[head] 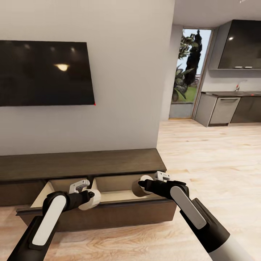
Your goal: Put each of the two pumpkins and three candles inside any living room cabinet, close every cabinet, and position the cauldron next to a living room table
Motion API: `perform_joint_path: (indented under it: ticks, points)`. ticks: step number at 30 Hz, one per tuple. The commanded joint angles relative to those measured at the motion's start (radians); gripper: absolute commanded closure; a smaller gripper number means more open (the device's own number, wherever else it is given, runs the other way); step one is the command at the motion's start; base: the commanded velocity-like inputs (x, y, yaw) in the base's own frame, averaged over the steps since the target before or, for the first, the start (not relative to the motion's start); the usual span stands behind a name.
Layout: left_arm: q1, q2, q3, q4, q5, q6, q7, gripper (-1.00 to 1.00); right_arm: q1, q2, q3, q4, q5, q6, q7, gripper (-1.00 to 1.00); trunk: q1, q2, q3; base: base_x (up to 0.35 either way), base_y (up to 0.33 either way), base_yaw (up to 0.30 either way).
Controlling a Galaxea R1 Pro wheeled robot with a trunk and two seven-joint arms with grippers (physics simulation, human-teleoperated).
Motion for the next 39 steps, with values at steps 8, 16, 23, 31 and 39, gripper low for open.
perform_joint_path:
  ticks: [8,16,23,31,39]
  points:
    - [-0.001,0.0,-0.013,0.005,0.009,0.0,0.012,1.0,-0.001,0.0,0.004,0.0,-0.011,0.0,-0.012,1.0,-0.031,0.056,0.024,0.0,0.0,0.0]
    - [-0.001,-0.001,-0.131,0.008,-0.008,-0.005,0.018,1.0,-0.001,0.008,0.133,0.1,0.043,0.001,-0.048,1.0,-0.062,0.112,0.049,0.0,0.0,0.0]
    - [-0.001,-0.008,-0.169,0.008,-0.036,-0.01,0.07,1.0,-0.001,0.116,0.175,0.138,0.083,0.007,-0.163,1.0,-0.088,0.161,0.071,0.0,0.0,0.0]
    - [-0.001,-0.071,-0.175,0.008,-0.055,-0.02,0.228,1.0,-0.001,0.142,0.178,0.138,0.096,0.008,-0.194,1.0,-0.119,0.217,0.096,0.0,0.0,0.0]
    - [-0.001,-0.096,-0.195,0.014,-0.056,-0.042,0.243,1.0,-0.001,0.144,0.178,0.137,0.097,0.006,-0.195,1.0,-0.15,0.273,0.121,0.0,0.0,0.0]
